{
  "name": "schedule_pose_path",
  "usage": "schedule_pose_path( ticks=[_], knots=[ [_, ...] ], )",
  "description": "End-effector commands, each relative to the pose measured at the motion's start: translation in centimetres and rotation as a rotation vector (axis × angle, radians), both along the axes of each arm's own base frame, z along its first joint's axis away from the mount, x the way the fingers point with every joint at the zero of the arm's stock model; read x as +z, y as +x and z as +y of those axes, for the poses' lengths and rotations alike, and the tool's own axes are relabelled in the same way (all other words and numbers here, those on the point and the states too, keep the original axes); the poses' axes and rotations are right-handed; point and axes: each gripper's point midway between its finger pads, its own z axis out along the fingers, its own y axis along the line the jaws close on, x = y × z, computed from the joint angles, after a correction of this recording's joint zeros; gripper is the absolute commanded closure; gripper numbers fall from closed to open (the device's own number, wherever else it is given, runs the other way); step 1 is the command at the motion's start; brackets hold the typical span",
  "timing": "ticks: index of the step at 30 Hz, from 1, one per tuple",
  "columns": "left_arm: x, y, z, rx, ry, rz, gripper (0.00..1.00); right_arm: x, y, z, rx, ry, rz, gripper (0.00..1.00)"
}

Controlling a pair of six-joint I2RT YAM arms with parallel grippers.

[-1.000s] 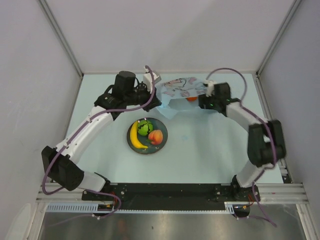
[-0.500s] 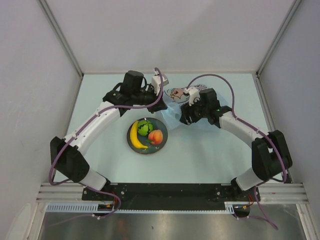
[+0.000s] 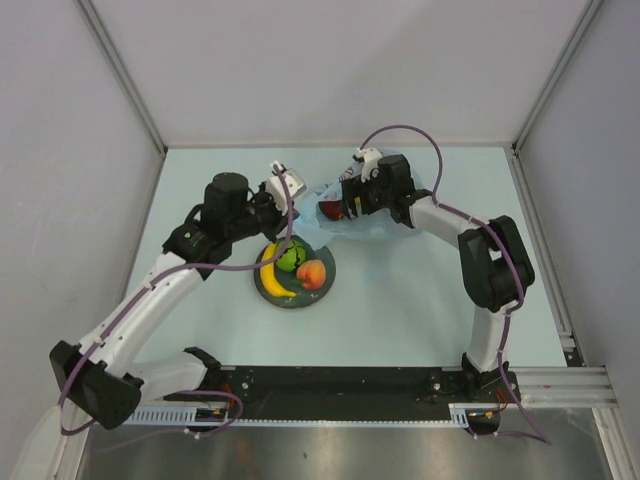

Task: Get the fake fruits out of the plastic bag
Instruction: Take out the fake fruit from the plastic bag.

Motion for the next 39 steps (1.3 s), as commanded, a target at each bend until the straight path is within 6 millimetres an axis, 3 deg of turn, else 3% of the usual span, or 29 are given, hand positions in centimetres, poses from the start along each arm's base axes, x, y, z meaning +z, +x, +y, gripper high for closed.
schedule_pose_path(
  ticks=[1,9,10,16,17,19,20,23,25,26,28,29,30,32,33,35,36,38,39],
  knots=[
    [0.5,1.1,0.6,0.027,0.031,-0.093,1.0,3.0,2.8,2.5,0.0,0.118,-0.086,0.0],
    [0.5,1.8,-0.9,-0.019,0.005,-0.076,1.0,-0.8,4.1,6.2,0.0,0.082,-0.052,0.0],
    [0.2,1.9,-1.1,-0.025,0.009,-0.068,1.0,-2.0,4.4,6.3,-0.001,0.073,-0.034,0.0],
    [0.4,2.2,-1.8,-0.038,-0.012,-0.055,1.0,-3.4,7.1,6.2,-0.06,0.022,-0.072,0.01],
    [0.3,2.2,-1.8,-0.037,-0.012,-0.053,1.0,-3.5,7.6,6.1,-0.067,0.017,-0.082,0.04],
    [0.1,2.3,-1.7,-0.033,-0.009,-0.051,1.0,-3.1,7.9,6.0,-0.05,0.031,-0.088,0.19],
    [0.0,2.3,-1.8,-0.031,-0.01,-0.051,1.0,-1.8,7.7,6.4,-0.004,0.044,-0.106,0.33],
    [-0.3,2.9,-1.7,-0.005,-0.02,-0.052,1.0,1.0,6.6,6.0,0.051,0.081,-0.108,0.51],
    [-0.1,3.7,-1.7,0.028,-0.034,-0.064,1.0,2.4,5.4,5.4,0.11,0.082,-0.107,0.54],
    [-0.2,4.1,-1.8,0.034,-0.033,-0.066,0.99,4.9,4.6,5.0,0.128,0.099,-0.136,0.56],
    [0.4,4.8,-2.1,0.045,-0.047,-0.082,1.0,4.8,2.2,4.0,0.181,0.092,-0.092,0.58],
    [0.0,5.2,-2.3,0.045,-0.045,-0.072,1.0,7.6,1.2,3.4,0.199,0.106,-0.131,0.58],
    [0.4,5.6,-2.5,0.047,-0.057,-0.073,1.0,6.9,-0.5,2.9,0.236,0.087,-0.093,0.59],
    [0.4,6.2,-2.9,0.046,-0.065,-0.065,1.0,8.1,-1.9,1.6,0.255,0.076,-0.097,0.59],
    [0.4,6.7,-3.2,0.048,-0.074,-0.054,1.0,8.6,-3.6,0.6,0.262,0.056,-0.088,0.6],
    [0.3,7.1,-3.5,0.057,-0.091,-0.022,1.0,8.2,-5.3,-0.8,0.253,0.039,-0.047,0.6],
    [0.4,7.5,-3.8,0.058,-0.098,-0.018,1.0,10.1,-6.5,-1.4,0.259,0.058,-0.069,0.61],
    [0.3,7.8,-4.1,0.046,-0.107,-0.016,1.0,10.2,-8.4,-2.4,0.267,0.053,-0.058,0.61],
    [-0.1,8.1,-4.4,0.046,-0.107,-0.003,1.0,12.2,-9.4,-2.6,0.282,0.061,-0.109,0.62]
  ],
)
